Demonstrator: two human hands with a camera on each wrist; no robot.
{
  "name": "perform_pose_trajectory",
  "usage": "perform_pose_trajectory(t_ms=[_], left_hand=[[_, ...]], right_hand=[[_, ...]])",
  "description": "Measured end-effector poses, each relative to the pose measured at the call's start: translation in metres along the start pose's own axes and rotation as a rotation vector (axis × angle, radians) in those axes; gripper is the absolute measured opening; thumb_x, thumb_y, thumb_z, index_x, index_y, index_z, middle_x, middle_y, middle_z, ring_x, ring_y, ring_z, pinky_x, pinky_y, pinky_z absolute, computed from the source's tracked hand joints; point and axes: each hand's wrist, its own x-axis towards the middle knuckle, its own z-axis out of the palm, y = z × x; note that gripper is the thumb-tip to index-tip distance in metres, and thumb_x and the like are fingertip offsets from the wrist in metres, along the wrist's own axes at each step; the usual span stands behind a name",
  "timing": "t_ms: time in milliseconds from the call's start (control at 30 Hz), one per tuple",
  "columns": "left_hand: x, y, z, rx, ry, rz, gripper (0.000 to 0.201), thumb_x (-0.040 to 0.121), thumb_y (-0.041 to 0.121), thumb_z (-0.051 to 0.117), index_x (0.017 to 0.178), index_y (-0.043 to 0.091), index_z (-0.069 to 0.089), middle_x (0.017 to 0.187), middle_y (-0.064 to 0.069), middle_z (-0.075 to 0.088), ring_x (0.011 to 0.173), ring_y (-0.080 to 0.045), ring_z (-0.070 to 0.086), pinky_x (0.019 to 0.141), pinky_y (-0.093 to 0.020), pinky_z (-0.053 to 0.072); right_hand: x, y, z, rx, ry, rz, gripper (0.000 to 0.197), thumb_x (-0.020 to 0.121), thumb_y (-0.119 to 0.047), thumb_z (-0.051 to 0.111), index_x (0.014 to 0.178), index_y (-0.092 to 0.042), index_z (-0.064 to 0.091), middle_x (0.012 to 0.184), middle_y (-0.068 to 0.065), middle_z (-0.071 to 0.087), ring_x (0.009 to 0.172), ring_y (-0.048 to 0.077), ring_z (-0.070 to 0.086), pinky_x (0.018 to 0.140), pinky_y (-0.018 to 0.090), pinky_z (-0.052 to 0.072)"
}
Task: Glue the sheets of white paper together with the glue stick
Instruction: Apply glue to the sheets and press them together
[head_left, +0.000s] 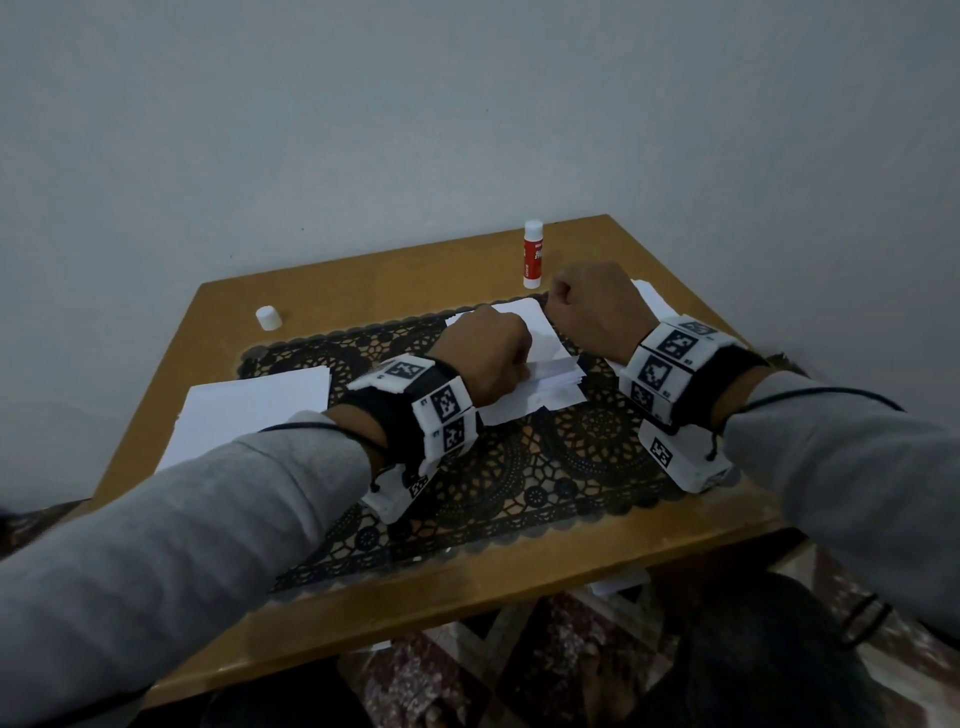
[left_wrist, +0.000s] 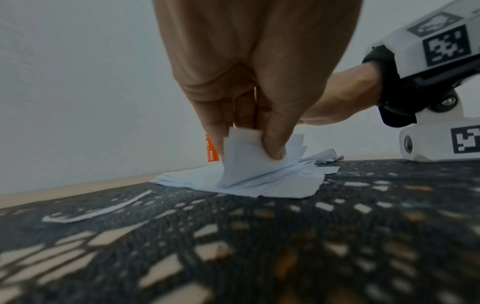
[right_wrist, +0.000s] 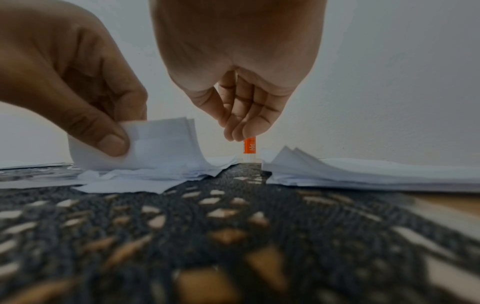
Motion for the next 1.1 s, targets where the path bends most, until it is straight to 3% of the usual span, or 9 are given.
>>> perform_pose_trajectory(t_ms=[100,267,367,533,700,800,867,967,1100], left_hand=[[-0.001,-0.001,0.002,0.007,0.014,-0.012,0.019,0.085,0.026,0.066,0.076,0.011,0.061,0.083,-0.01,0.066,0.08,-0.026,0.057,0.065,-0.029,0.039],[0.002,-0.002,-0.004,-0.021,-0.042,0.045,0.02,0.087,0.027,0.066,0.083,0.007,0.07,0.084,-0.009,0.069,0.08,-0.028,0.061,0.07,-0.032,0.048],[0.004,-0.003,-0.004,0.001,-0.029,0.038,0.02,0.086,0.027,0.066,0.081,0.008,0.065,0.083,-0.008,0.065,0.082,-0.028,0.059,0.065,-0.029,0.041],[0.004,-0.005,-0.002,-0.053,-0.064,-0.013,0.04,0.082,0.043,0.069,0.072,0.007,0.057,0.069,-0.004,0.055,0.068,-0.021,0.049,0.061,-0.03,0.037],[0.004,-0.008,-0.005,-0.124,-0.071,-0.038,0.041,0.09,0.039,0.06,0.066,0.007,0.051,0.062,-0.004,0.049,0.063,-0.019,0.043,0.052,-0.028,0.027],[0.005,-0.01,-0.003,-0.099,-0.019,-0.059,0.038,0.092,0.028,0.059,0.061,0.015,0.041,0.062,0.003,0.042,0.067,-0.02,0.044,0.059,-0.028,0.028],[0.004,-0.009,-0.002,-0.108,0.023,-0.082,0.035,0.09,0.023,0.059,0.062,0.018,0.039,0.067,0.001,0.044,0.07,-0.02,0.045,0.063,-0.027,0.03],[0.001,-0.009,-0.005,-0.163,0.106,-0.139,0.026,0.089,0.019,0.058,0.069,0.014,0.044,0.075,-0.003,0.05,0.073,-0.021,0.046,0.062,-0.027,0.03],[-0.007,-0.018,-0.018,-0.203,0.223,-0.225,0.036,0.091,0.023,0.058,0.062,0.021,0.035,0.067,0.004,0.043,0.071,-0.019,0.043,0.06,-0.027,0.024]], right_hand=[[-0.001,-0.001,-0.001,-0.003,-0.002,-0.002,0.014,0.088,-0.018,0.056,0.078,-0.013,0.048,0.074,0.0,0.052,0.068,0.018,0.049,0.059,0.025,0.031],[-0.002,-0.001,-0.001,0.013,-0.011,0.001,0.014,0.088,-0.017,0.056,0.077,-0.013,0.048,0.074,0.0,0.052,0.069,0.019,0.05,0.063,0.027,0.034],[-0.002,-0.001,-0.002,0.012,-0.005,-0.008,0.014,0.088,-0.017,0.057,0.078,-0.013,0.049,0.077,0.0,0.052,0.07,0.019,0.05,0.061,0.025,0.032],[-0.001,0.001,0.0,0.02,-0.008,-0.002,0.013,0.087,-0.017,0.056,0.076,-0.014,0.049,0.071,0.001,0.054,0.065,0.018,0.05,0.062,0.027,0.034],[0.001,0.003,0.001,0.022,-0.016,0.014,0.015,0.086,-0.018,0.057,0.074,-0.015,0.048,0.07,-0.002,0.051,0.067,0.018,0.05,0.062,0.028,0.035],[0.001,0.003,0.0,0.014,-0.022,0.012,0.017,0.087,-0.019,0.056,0.074,-0.016,0.046,0.066,-0.005,0.047,0.068,0.018,0.049,0.061,0.027,0.033],[0.001,0.003,0.0,0.01,-0.022,0.016,0.016,0.088,-0.019,0.054,0.076,-0.015,0.045,0.065,-0.006,0.045,0.068,0.018,0.048,0.061,0.027,0.032],[0.001,0.004,-0.001,0.012,-0.013,0.02,0.012,0.089,-0.018,0.053,0.081,-0.015,0.046,0.074,0.0,0.051,0.072,0.02,0.05,0.064,0.029,0.035],[0.0,0.005,-0.001,0.015,-0.001,0.009,0.013,0.089,-0.018,0.052,0.079,-0.016,0.045,0.073,0.002,0.052,0.07,0.021,0.049,0.062,0.029,0.034]])
